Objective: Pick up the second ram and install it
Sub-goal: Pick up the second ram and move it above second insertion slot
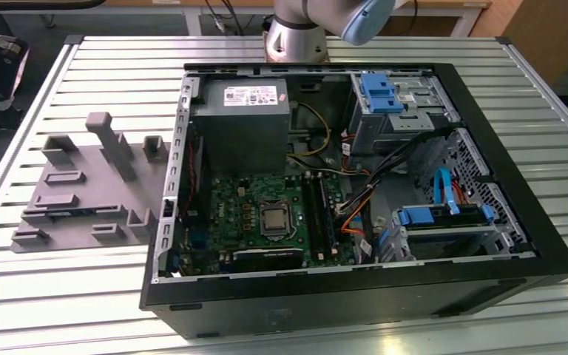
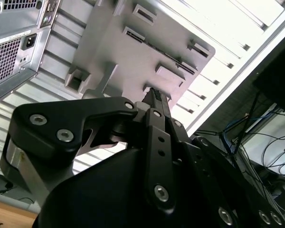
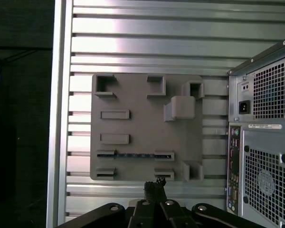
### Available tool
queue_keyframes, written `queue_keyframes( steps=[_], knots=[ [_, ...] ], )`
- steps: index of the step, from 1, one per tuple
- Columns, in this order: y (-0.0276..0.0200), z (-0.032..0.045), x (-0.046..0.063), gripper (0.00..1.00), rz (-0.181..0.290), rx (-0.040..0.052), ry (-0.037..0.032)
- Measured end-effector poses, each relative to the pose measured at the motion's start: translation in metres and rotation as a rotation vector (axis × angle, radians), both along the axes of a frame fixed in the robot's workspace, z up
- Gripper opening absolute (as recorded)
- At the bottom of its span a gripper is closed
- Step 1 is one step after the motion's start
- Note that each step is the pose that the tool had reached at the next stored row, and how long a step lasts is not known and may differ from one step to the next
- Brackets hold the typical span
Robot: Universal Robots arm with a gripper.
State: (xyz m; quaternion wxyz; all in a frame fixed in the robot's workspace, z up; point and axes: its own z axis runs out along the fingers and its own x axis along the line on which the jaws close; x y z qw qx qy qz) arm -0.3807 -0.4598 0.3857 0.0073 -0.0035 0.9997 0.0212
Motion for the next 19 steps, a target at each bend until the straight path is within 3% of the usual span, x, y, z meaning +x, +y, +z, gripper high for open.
queue_keyframes(
  steps=[19],
  knots=[
    [0.0000,0.0000,0.0000,0.11,0.034,0.0001,0.0000]
  ],
)
